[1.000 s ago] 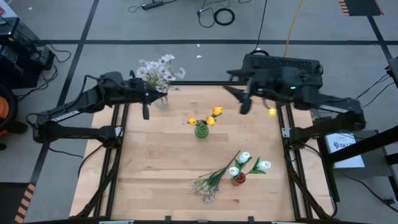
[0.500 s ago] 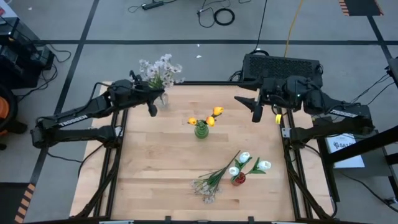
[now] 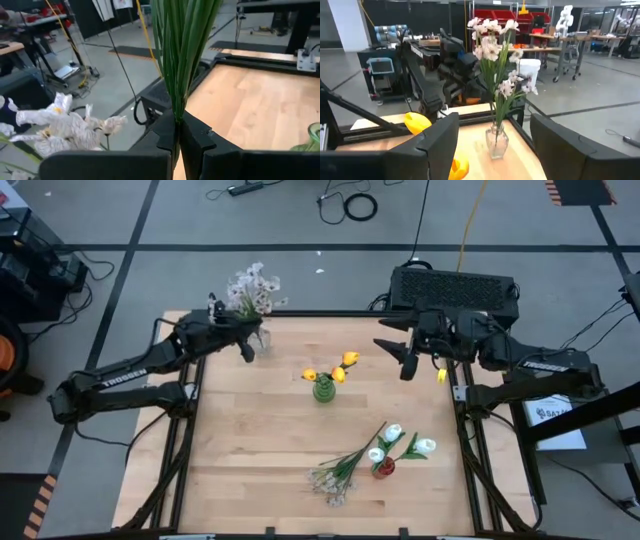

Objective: Sort flowers into vase by color
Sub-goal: Put the top white flowers into the transparent vase

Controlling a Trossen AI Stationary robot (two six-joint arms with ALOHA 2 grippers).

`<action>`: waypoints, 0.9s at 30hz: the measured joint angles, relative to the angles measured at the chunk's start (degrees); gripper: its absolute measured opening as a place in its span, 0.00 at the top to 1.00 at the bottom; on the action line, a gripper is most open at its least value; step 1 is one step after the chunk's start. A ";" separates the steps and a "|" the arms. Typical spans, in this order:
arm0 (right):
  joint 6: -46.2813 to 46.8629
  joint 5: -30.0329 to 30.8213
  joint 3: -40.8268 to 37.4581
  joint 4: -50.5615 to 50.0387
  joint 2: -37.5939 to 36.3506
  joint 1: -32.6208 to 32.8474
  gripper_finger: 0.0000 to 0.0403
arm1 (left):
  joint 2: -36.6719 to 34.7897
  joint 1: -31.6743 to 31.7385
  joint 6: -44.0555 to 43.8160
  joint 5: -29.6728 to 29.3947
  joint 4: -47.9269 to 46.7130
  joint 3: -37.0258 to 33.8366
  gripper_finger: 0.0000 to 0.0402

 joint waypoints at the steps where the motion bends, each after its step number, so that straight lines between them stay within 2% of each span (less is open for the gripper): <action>1: -0.02 -0.02 0.01 -0.05 0.06 0.00 0.41 | -0.08 -0.01 0.04 0.07 0.50 -0.42 0.96; 7: -1.09 -0.05 -0.06 -0.17 0.11 0.00 0.41 | -2.24 -3.34 0.04 6.57 2.45 0.95 0.96; 10: -1.38 -0.05 -0.05 -0.30 0.17 0.00 0.41 | -4.33 -6.57 0.05 6.41 1.84 1.22 0.96; 14: -1.66 -0.07 -0.05 -0.46 0.15 0.00 0.41 | -5.44 -11.01 1.03 0.62 -1.46 1.26 0.96; 20: -2.12 -0.09 -0.05 -1.20 0.15 0.00 0.41 | -3.87 -15.12 4.95 -15.13 -3.65 -0.44 0.96; 27: -2.66 -0.09 -0.05 -2.46 0.15 0.00 0.41 | -2.79 -14.38 7.57 -16.50 1.26 -3.06 0.96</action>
